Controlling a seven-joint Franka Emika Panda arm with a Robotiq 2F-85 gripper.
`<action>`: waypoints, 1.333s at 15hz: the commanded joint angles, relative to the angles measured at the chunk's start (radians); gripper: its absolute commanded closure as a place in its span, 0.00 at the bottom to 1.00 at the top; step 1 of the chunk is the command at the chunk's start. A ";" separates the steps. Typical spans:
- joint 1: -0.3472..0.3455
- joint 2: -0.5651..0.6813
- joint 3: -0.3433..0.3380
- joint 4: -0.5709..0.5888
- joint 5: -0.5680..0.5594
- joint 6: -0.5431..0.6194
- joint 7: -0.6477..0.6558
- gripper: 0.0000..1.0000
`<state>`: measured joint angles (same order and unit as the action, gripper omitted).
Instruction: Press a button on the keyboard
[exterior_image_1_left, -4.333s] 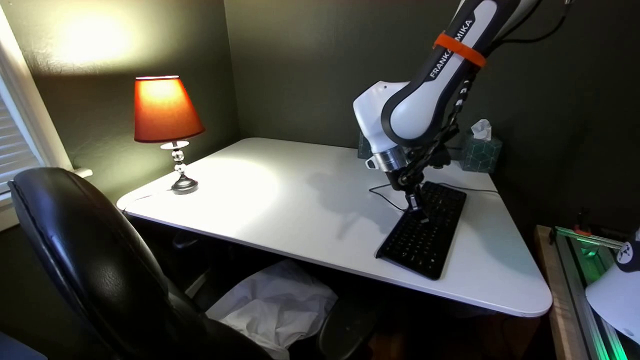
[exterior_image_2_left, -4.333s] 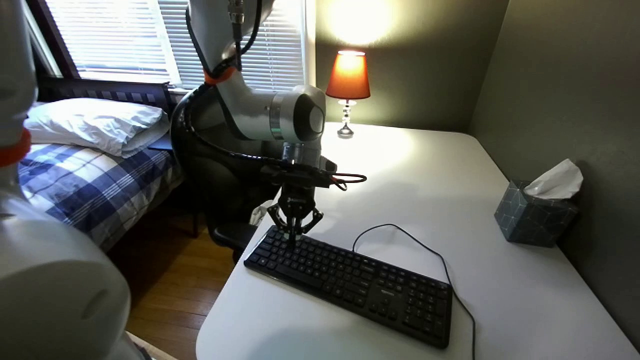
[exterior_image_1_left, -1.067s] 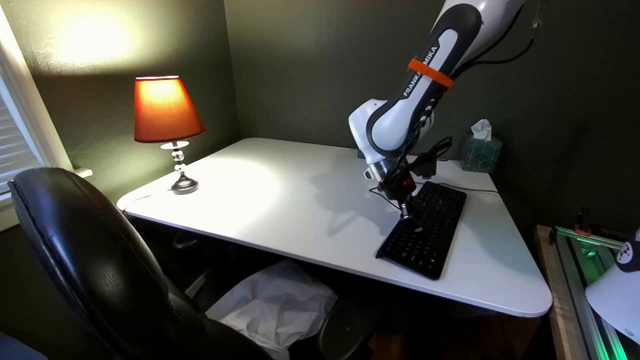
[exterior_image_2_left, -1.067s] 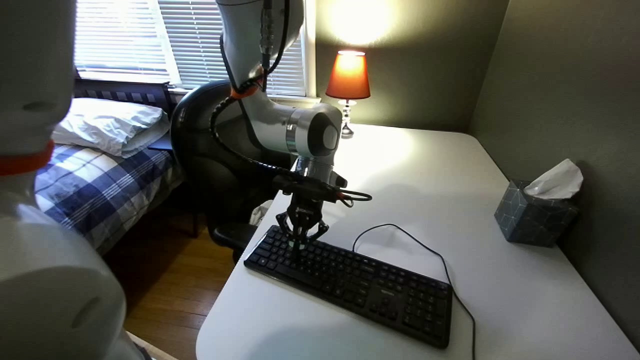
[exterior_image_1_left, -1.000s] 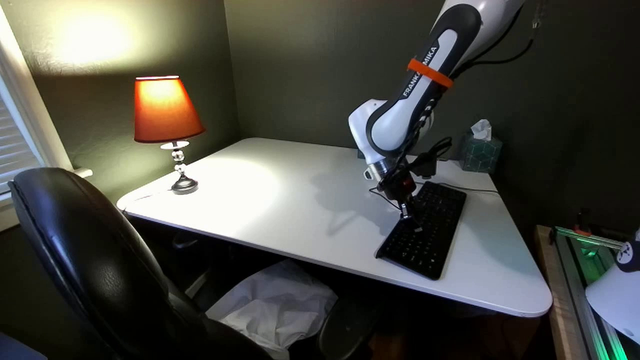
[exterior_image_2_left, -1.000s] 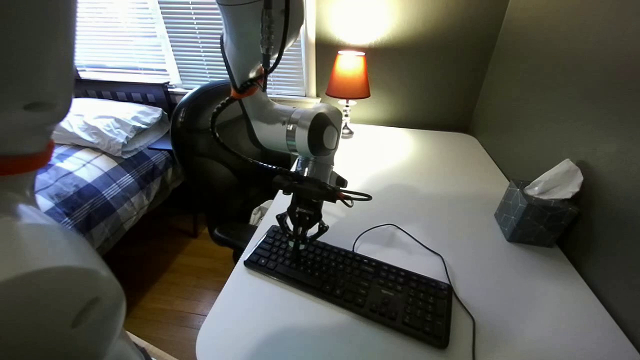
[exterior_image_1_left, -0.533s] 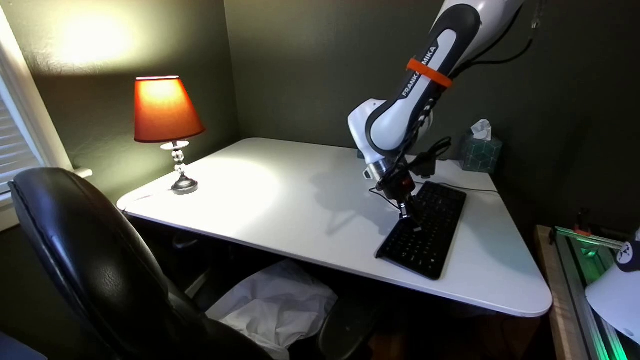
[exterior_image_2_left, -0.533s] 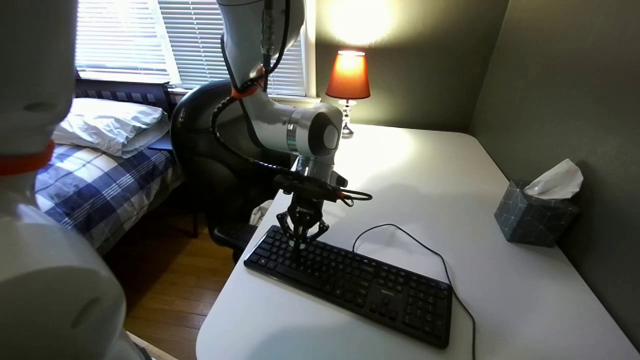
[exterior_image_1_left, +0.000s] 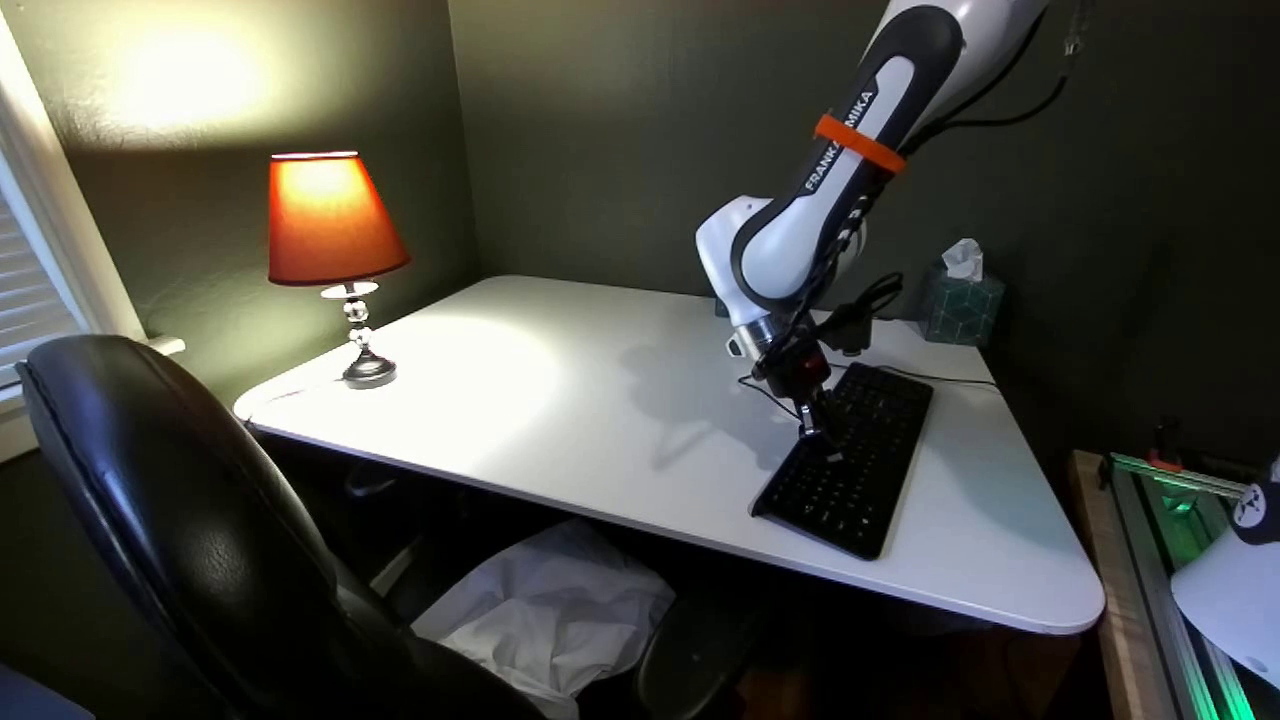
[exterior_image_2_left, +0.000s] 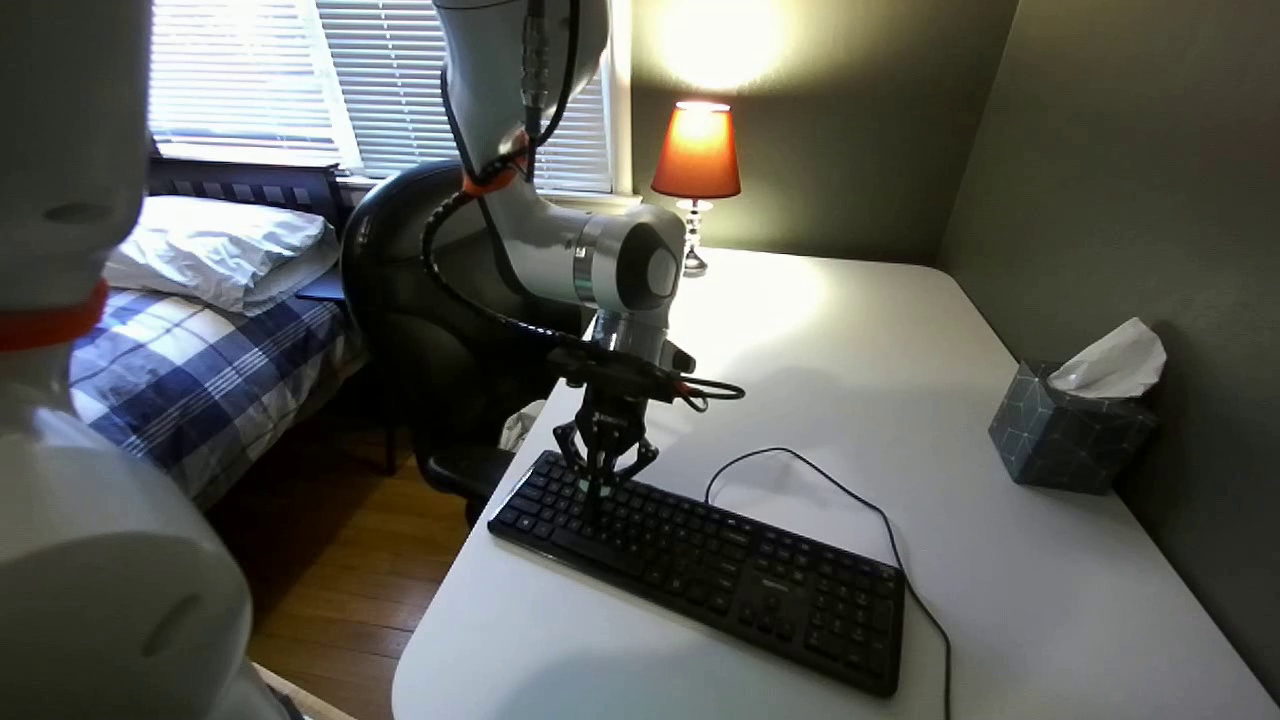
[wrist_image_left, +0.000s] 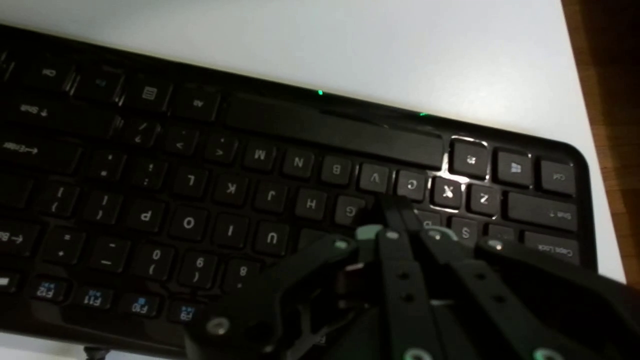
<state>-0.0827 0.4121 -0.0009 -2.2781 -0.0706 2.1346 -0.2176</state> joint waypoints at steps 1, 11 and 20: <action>0.001 -0.031 -0.002 -0.029 0.008 0.001 -0.005 1.00; 0.000 -0.093 -0.005 -0.065 0.014 0.005 0.002 0.49; 0.003 -0.166 -0.015 -0.110 0.014 0.011 0.018 0.00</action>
<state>-0.0827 0.2955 -0.0095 -2.3420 -0.0705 2.1346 -0.2098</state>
